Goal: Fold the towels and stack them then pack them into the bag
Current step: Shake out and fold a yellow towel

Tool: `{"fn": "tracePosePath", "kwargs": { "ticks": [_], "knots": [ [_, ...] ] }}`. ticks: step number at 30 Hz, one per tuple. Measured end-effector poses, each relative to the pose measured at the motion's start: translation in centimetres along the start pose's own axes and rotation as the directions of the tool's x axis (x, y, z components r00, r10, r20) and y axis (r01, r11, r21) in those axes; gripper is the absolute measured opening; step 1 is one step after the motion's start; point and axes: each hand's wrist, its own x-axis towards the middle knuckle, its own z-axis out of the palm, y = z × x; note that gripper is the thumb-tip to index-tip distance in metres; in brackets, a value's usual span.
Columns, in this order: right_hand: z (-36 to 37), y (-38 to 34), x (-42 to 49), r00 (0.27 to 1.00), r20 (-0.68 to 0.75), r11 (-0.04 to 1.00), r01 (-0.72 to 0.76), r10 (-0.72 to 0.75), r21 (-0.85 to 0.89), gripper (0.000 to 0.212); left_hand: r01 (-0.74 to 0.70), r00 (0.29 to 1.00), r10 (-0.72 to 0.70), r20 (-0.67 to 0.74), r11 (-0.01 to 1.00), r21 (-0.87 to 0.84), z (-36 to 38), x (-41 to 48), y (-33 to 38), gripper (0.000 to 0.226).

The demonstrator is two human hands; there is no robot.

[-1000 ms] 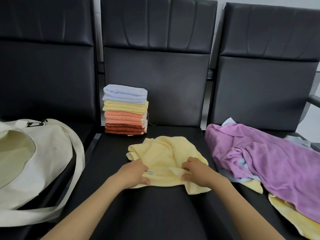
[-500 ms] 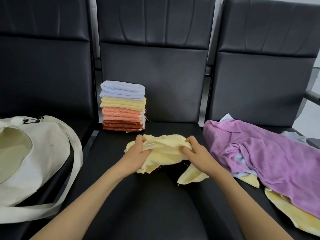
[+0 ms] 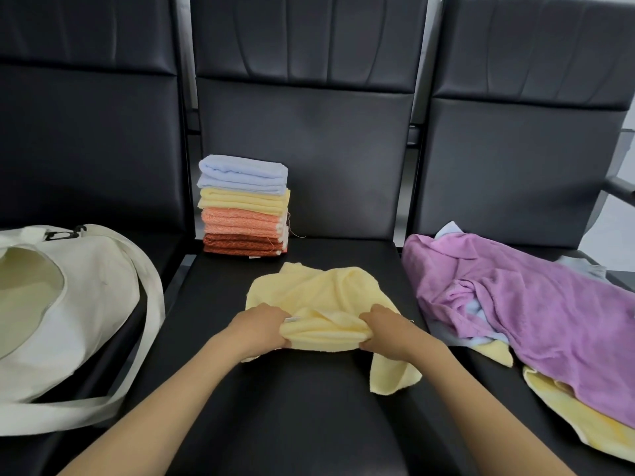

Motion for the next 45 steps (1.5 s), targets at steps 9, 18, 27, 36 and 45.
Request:
{"fn": "tracePosePath", "kwargs": {
  "ticks": [9, 18, 27, 36, 45],
  "knots": [
    [-2.1, 0.4, -0.7, 0.985, -0.173, 0.928, 0.057, 0.009, 0.369, 0.009, -0.132, 0.981, 0.084, -0.174, 0.949, -0.285, -1.3, 0.0, -0.6, 0.013],
    [-4.2, 0.8, -1.9, 0.979, -0.203, 0.865, 0.120, -0.021, 0.487, 0.055, -0.228, 0.955, 0.047, -0.293, 0.748, -0.623, -3.0, -0.8, 0.3, 0.036],
    [-1.1, 0.1, -0.7, 0.991, 0.125, 0.993, -0.052, 0.038, 0.106, 0.033, -0.044, 0.986, 0.074, 0.149, 0.980, -0.193, 0.1, -0.2, -0.3, 0.033],
    [-1.1, 0.3, 0.0, 0.998, -0.050, 0.997, 0.039, -0.035, 0.069, 0.014, -0.062, 0.997, 0.046, -0.068, 0.968, -0.244, -0.1, -0.2, -0.6, 0.007],
    [-3.6, -1.1, -3.9, 0.961, -0.276, 0.917, 0.112, -0.002, 0.384, 0.013, -0.187, 0.965, 0.046, -0.258, 0.813, -0.552, -1.9, -2.7, 1.0, 0.021]
  ]
}}
